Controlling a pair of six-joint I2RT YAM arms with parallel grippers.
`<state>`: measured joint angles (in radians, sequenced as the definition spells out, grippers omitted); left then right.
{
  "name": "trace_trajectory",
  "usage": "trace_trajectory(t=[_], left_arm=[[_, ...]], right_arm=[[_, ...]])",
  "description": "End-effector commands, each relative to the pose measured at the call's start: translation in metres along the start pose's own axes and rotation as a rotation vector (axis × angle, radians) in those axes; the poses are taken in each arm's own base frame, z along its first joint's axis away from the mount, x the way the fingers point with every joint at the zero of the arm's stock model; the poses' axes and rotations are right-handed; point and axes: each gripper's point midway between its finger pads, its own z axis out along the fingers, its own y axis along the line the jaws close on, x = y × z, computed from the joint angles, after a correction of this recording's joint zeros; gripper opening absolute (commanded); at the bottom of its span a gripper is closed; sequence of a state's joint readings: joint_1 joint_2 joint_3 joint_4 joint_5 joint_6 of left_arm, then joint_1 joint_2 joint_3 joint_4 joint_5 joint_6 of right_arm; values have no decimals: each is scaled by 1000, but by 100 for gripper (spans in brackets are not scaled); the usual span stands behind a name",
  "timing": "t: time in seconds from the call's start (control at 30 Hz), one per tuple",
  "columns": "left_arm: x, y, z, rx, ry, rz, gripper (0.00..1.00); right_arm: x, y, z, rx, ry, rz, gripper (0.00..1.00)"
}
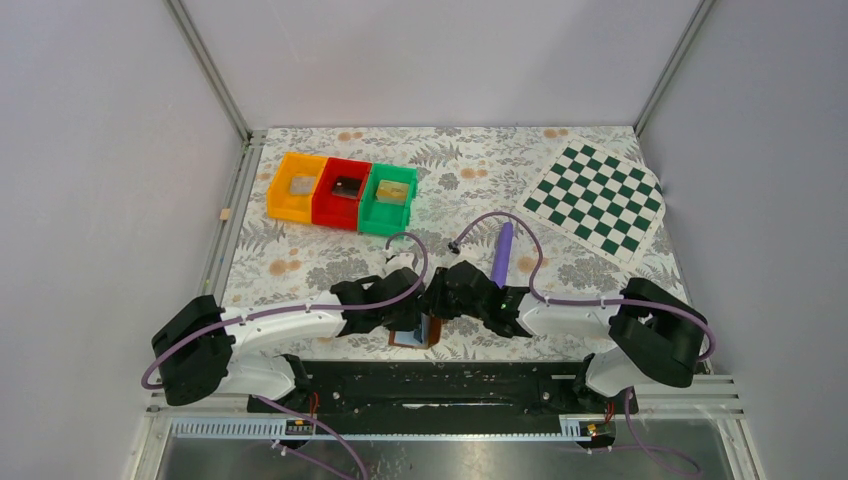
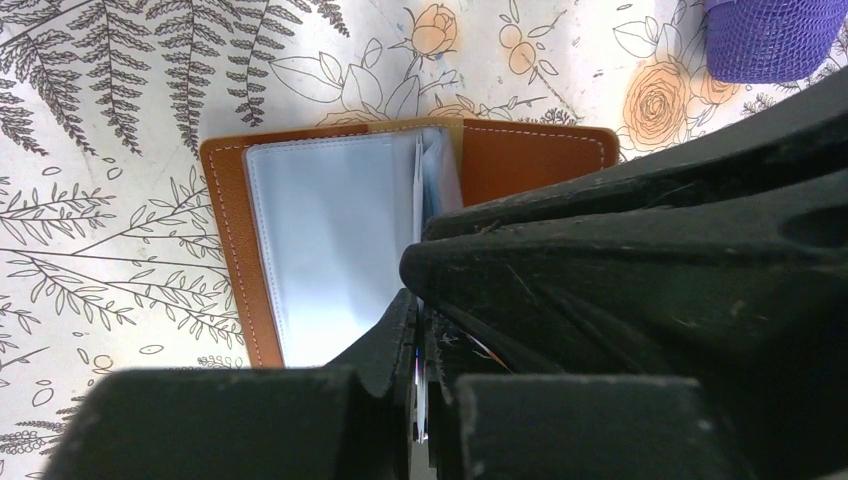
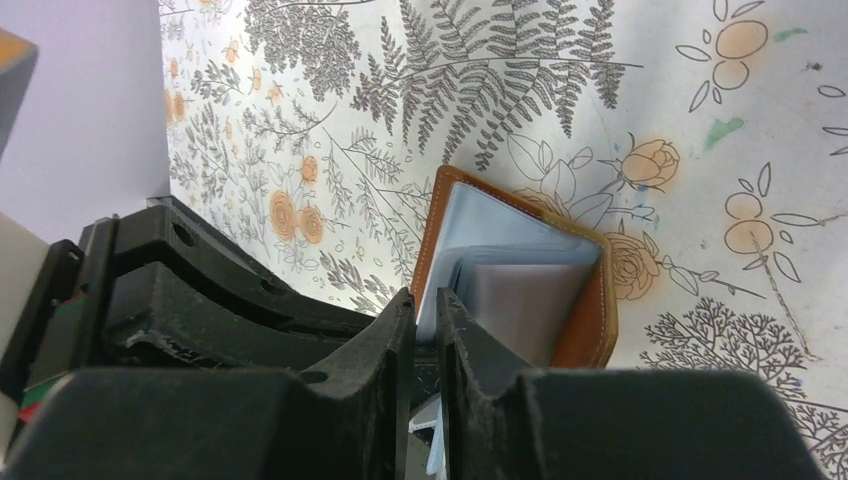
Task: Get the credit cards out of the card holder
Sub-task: Remove the credit card from the card holder.
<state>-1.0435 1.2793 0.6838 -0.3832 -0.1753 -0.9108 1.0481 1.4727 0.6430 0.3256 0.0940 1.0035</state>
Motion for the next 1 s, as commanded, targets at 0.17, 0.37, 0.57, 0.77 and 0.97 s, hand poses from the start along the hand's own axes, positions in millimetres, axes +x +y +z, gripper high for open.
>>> trace_trajectory(t=[0.17, 0.37, 0.57, 0.77, 0.97], left_arm=[[-15, -8, 0, 16, -75, -38, 0], [-9, 3, 2, -9, -75, -65, 0], [3, 15, 8, -30, -58, -86, 0], [13, 27, 11, -50, -42, -103, 7], [18, 46, 7, -77, -46, -133, 17]], right_arm=[[0, -12, -9, 79, 3, -56, 21], [8, -37, -19, 136, 23, -114, 21], [15, -51, -27, 131, 41, -188, 25], [27, -44, -18, 36, 91, -203, 28], [30, -49, -13, 38, 115, -216, 28]])
